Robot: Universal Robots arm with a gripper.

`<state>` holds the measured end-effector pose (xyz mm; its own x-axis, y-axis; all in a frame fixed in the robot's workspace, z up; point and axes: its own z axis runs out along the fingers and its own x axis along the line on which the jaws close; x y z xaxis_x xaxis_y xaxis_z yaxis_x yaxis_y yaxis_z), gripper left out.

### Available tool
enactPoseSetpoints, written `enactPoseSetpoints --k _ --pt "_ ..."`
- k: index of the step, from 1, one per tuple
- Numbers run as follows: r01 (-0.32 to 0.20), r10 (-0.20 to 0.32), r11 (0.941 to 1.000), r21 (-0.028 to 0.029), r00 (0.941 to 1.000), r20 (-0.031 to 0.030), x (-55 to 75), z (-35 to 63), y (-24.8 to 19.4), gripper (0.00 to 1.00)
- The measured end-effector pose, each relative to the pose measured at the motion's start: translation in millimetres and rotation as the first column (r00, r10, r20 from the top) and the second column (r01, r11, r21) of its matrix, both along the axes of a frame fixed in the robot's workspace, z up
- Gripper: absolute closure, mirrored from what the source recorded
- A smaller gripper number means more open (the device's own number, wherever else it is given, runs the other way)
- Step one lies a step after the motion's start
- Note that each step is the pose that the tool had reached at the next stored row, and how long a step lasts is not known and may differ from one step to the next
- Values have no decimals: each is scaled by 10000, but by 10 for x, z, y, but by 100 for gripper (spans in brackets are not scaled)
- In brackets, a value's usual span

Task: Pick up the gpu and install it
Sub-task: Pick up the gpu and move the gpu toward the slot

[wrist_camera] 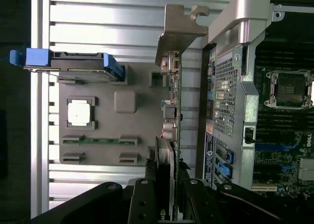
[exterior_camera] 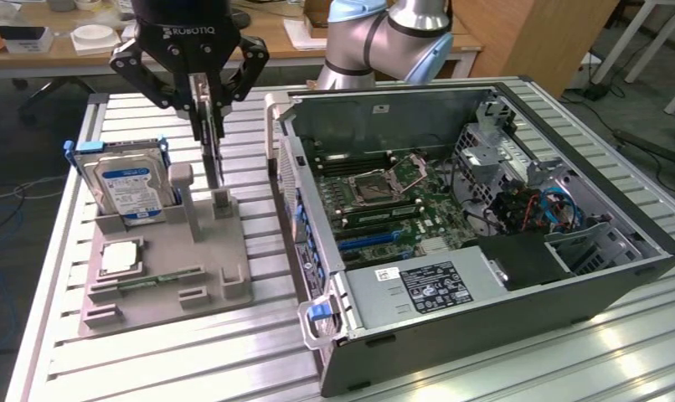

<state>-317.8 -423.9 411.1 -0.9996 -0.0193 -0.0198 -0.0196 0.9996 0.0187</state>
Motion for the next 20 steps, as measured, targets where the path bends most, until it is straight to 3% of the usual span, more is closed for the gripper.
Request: enactPoseSetpoints --k 20 --pt "1 -1 10000 -1 10000 -1 59 1 1 73"
